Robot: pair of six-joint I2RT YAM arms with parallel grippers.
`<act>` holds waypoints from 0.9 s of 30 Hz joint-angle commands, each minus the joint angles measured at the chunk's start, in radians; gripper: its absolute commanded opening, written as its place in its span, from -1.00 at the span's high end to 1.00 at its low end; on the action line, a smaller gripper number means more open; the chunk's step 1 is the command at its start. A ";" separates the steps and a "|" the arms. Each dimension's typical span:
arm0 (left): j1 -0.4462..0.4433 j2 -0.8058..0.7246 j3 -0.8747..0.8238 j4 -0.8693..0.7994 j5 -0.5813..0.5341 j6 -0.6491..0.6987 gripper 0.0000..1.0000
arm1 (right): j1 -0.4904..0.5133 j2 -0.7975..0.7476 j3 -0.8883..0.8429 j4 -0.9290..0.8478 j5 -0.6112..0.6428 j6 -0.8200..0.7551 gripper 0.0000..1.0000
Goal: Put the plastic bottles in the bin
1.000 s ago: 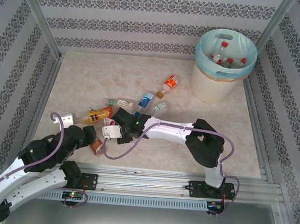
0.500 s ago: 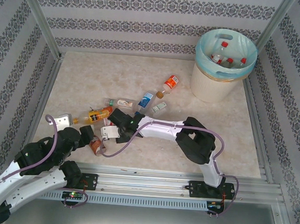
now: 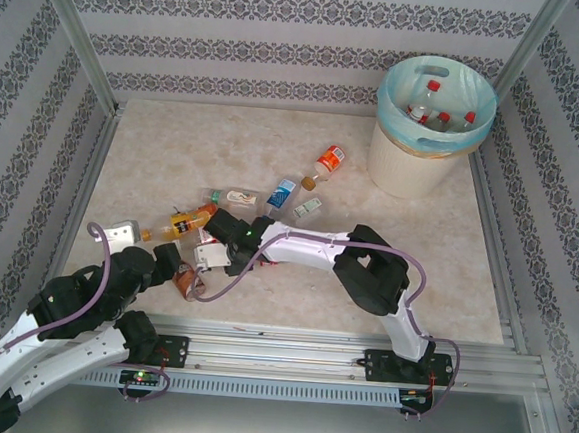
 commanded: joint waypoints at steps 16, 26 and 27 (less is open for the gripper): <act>0.009 0.441 0.341 0.477 0.034 0.620 -0.67 | -0.085 -0.603 0.056 -0.167 0.092 0.303 0.70; 0.008 0.831 0.651 0.822 0.319 0.725 -0.65 | -0.530 -0.836 0.094 0.140 0.055 0.548 0.80; 0.007 0.862 0.673 0.837 0.348 0.714 -0.65 | -0.576 -0.851 0.075 0.210 0.040 0.582 0.80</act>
